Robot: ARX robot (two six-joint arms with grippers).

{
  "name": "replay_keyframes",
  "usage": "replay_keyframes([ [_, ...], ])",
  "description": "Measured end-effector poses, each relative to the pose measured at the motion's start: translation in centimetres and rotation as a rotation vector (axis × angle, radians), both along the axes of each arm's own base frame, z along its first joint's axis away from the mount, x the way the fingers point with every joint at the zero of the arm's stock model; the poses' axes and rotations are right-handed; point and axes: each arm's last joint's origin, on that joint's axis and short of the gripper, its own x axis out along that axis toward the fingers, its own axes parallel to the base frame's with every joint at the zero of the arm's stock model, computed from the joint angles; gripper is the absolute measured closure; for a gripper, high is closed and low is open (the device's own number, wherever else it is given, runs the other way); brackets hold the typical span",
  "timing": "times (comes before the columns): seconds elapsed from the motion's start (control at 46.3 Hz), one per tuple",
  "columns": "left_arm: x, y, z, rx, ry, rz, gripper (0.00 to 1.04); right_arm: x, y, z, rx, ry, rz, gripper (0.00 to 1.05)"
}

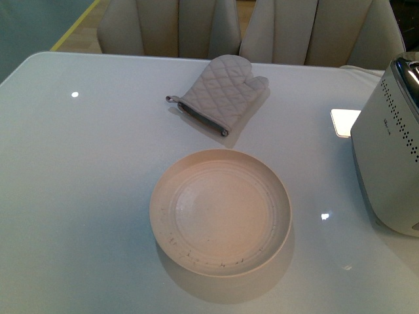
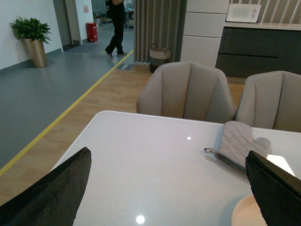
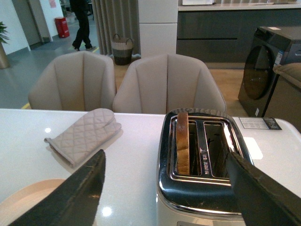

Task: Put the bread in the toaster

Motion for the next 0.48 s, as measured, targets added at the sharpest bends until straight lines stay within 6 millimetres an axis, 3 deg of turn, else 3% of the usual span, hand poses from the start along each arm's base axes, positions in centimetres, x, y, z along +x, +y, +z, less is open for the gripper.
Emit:
replay_keyframes([
  [0.13, 0.0, 0.0, 0.0, 0.0, 0.0, 0.0, 0.07, 0.0, 0.0, 0.0, 0.0, 0.0, 0.0, 0.08],
  [0.475, 0.0, 0.0, 0.0, 0.0, 0.0, 0.0, 0.07, 0.0, 0.0, 0.0, 0.0, 0.0, 0.0, 0.09],
])
